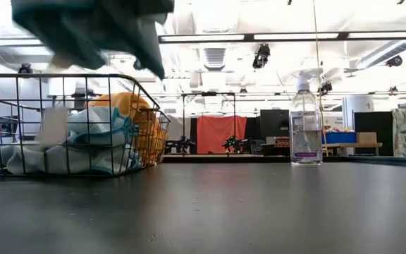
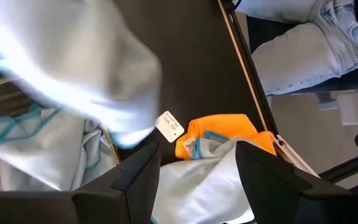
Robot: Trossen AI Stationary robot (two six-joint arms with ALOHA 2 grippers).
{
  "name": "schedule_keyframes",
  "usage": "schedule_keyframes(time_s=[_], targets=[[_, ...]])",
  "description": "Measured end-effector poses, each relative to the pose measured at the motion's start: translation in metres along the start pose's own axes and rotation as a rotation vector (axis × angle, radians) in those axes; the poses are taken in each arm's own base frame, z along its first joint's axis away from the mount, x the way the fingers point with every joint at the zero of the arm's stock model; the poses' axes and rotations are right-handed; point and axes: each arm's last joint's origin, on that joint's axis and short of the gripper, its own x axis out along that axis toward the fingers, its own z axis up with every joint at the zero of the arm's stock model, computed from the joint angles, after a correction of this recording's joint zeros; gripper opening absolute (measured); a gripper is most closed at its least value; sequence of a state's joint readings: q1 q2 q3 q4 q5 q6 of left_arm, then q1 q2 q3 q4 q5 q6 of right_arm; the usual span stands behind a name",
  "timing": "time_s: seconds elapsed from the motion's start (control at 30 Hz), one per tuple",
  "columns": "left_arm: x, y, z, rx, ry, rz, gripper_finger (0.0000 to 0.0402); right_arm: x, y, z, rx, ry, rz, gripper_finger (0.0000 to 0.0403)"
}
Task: Sort microfiber towel by color & place in baskets
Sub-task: Put the right blue microfiber towel into the bottom wire basket
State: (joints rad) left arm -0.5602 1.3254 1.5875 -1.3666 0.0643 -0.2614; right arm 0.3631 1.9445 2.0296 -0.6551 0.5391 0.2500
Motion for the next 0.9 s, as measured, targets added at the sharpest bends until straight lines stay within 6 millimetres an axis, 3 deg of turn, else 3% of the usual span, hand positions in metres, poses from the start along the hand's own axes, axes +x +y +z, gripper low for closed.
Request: schedule_keyframes(time_s=[0.23, 0.57, 0.77, 0.9], targets=[[-0.005, 0.001, -0.005, -0.022, 0.005, 0.001, 0.0194, 0.005, -0.019, 0.018, -0.035, -0.093, -0.109, 0.0013], [-0.014, -0.001, -0.011, -0.028, -0.021, -0.012, 0.0194, 0.031, -0.07, 0.029, 0.052, -0.121, -0.198, 0.0013], [-0.016, -0.003, -0.013, -0.016, -0.023, -0.018, 0.0194, 0.044, -0.08, 0.031, 0.145, -0.149, 0.016, 0.0013], [-0.016, -0.004, -0.014, -0.01, -0.023, -0.021, 0.0194, 0.051, -0.079, 0.026, 0.149, -0.173, 0.048, 0.0013]])
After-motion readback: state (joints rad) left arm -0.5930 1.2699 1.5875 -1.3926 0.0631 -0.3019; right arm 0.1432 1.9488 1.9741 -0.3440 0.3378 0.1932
